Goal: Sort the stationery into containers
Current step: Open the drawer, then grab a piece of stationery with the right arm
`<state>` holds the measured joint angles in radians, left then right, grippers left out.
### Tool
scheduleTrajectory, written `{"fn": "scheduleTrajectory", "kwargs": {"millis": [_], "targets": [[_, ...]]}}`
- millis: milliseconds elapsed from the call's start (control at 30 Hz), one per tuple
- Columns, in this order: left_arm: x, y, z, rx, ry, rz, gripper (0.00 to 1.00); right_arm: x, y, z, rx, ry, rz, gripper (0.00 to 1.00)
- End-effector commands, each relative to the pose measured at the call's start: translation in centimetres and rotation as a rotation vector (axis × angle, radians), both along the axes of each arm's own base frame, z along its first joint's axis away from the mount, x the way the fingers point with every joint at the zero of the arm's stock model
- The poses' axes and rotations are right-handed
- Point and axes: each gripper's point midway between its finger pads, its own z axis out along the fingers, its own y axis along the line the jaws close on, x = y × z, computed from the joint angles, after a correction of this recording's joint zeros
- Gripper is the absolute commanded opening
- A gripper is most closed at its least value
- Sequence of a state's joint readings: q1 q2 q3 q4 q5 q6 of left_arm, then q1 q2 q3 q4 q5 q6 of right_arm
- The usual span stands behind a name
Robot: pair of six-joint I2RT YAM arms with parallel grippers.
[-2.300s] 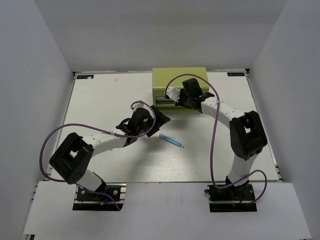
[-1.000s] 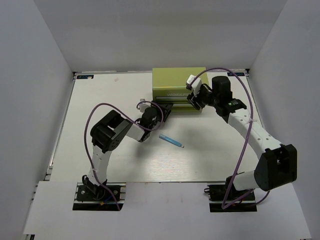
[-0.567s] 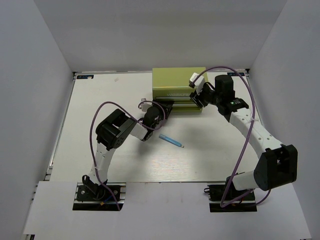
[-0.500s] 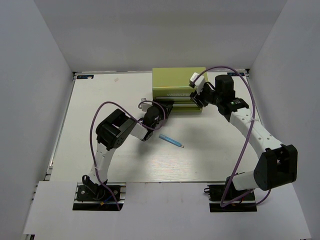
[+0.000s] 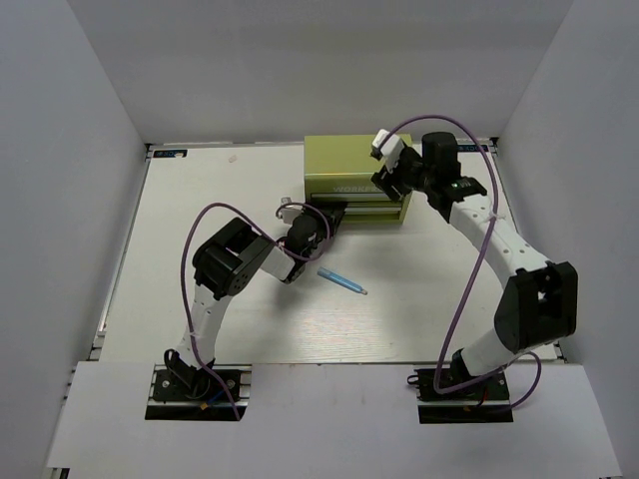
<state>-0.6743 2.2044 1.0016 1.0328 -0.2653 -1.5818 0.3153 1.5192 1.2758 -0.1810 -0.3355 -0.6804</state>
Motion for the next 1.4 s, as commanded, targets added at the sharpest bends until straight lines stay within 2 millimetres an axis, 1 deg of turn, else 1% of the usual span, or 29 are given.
{"fn": "scheduleTrajectory", "kwargs": {"millis": [0, 33, 67, 100, 200, 233, 267, 300, 400, 433, 467, 533, 667, 767, 833, 867, 900, 933, 967, 1000, 1033, 1067, 1133, 1167, 1233, 1267, 1300, 1333, 1367], "targets": [[-0.5, 0.6, -0.3, 0.016, -0.011, 0.023, 0.2, 2.5, 0.1, 0.9, -0.03, -0.036, -0.009, 0.69], [-0.9, 0.7, -0.9, 0.025, 0.002, 0.014, 0.19, 2.7, 0.3, 1.4, -0.034, -0.032, -0.007, 0.69], [-1.2, 0.7, -0.5, 0.018, -0.005, 0.005, 0.19, 3.4, 0.2, 2.1, -0.038, -0.043, -0.021, 0.67], [-1.4, 0.5, -0.5, 0.016, -0.004, -0.01, 0.17, 4.0, 0.3, 1.0, -0.053, -0.006, -0.03, 0.66], [-2.6, 0.5, -0.2, 0.011, -0.007, -0.033, 0.16, 5.4, 0.0, 1.2, -0.061, 0.004, -0.067, 0.64], [-2.9, 0.8, -0.5, 0.018, 0.001, -0.033, 0.16, 5.4, 0.0, 0.4, -0.073, 0.029, -0.07, 0.64], [-3.1, 0.9, 0.1, 0.012, -0.006, -0.033, 0.16, 5.7, -0.1, -0.1, -0.079, 0.04, -0.075, 0.64], [-3.1, 0.9, 0.1, 0.012, -0.006, -0.033, 0.16, 6.0, 0.0, 0.3, -0.078, 0.032, -0.08, 0.64], [-3.9, 1.4, 0.2, 0.01, -0.007, -0.042, 0.16, 6.2, -0.2, -0.5, -0.087, 0.064, -0.094, 0.63], [-4.0, 1.3, 1.0, -0.004, -0.023, -0.051, 0.16, 6.2, -0.2, -0.8, -0.091, 0.069, -0.095, 0.63], [-4.4, 1.3, 0.6, 0.002, -0.012, -0.066, 0.16, 6.2, -0.2, -0.8, -0.094, 0.072, -0.098, 0.63], [-4.8, 1.2, 1.6, -0.01, -0.026, -0.082, 0.16, 6.3, -0.5, -1.2, -0.103, 0.081, -0.11, 0.63], [-5.9, 1.2, 1.3, 0.005, -0.018, -0.106, 0.14, 6.3, -0.7, -1.8, -0.113, 0.097, -0.126, 0.63], [-6.3, 1.1, 1.3, 0.008, -0.009, -0.125, 0.16, 5.9, -0.6, -1.4, -0.102, 0.091, -0.118, 0.63], [-6.5, 0.9, 1.4, 0.008, -0.007, -0.139, 0.28, 5.5, -0.3, -1.5, -0.091, 0.099, -0.098, 0.63], [-6.6, 0.9, 1.2, 0.013, 0.0, -0.139, 0.33, 5.1, -0.3, -0.5, -0.08, 0.073, -0.09, 0.63], [-6.8, 0.8, 1.1, 0.022, 0.014, -0.15, 0.39, 4.9, -0.2, -0.4, -0.072, 0.075, -0.079, 0.63], [-6.8, 0.9, 1.2, 0.027, 0.021, -0.15, 0.57, 4.4, 0.3, -0.5, -0.067, 0.077, -0.051, 0.64], [-7.0, 0.8, 0.8, 0.035, 0.035, -0.159, 0.64, 3.7, 0.2, 0.2, -0.059, 0.069, -0.044, 0.64], [-7.0, 0.8, 1.6, 0.032, 0.03, -0.159, 0.76, 3.4, 0.2, 0.6, -0.051, 0.066, -0.033, 0.64], [-7.0, 0.8, 1.6, 0.032, 0.03, -0.159, 0.81, 2.9, 0.4, 1.1, -0.046, 0.058, -0.02, 0.64], [-7.3, 1.1, 1.6, 0.035, 0.035, -0.159, 0.87, 2.3, 0.6, 0.6, -0.037, 0.074, 0.003, 0.64], [-7.5, 1.3, 2.4, 0.032, 0.03, -0.159, 0.98, 1.3, 0.5, 2.1, -0.028, 0.042, 0.02, 0.64], [-7.9, 1.4, 2.2, 0.039, 0.042, -0.168, 1.0, 0.5, 0.8, 1.3, -0.023, 0.062, 0.049, 0.64], [-8.5, 1.4, 2.3, 0.053, 0.05, -0.191, 1.0, -1.1, 0.6, 2.5, -0.014, 0.037, 0.068, 0.64], [-8.7, 1.3, 3.3, 0.068, 0.021, -0.205, 1.0, -2.1, 1.0, 1.8, -0.01, 0.049, 0.124, 0.64], [-9.1, 1.4, 3.4, 0.082, 0.02, -0.219, 1.0, -3.1, 1.1, 1.0, -0.015, 0.069, 0.151, 0.63], [-9.7, 1.2, 3.1, 0.105, 0.034, -0.252, 1.0, -5.0, 1.3, 1.9, 0.0, 0.066, 0.201, 0.63], [-9.8, 1.5, 3.0, 0.149, 0.025, -0.268, 1.0, -6.2, 1.7, 1.2, -0.009, 0.061, 0.278, 0.6]]}}
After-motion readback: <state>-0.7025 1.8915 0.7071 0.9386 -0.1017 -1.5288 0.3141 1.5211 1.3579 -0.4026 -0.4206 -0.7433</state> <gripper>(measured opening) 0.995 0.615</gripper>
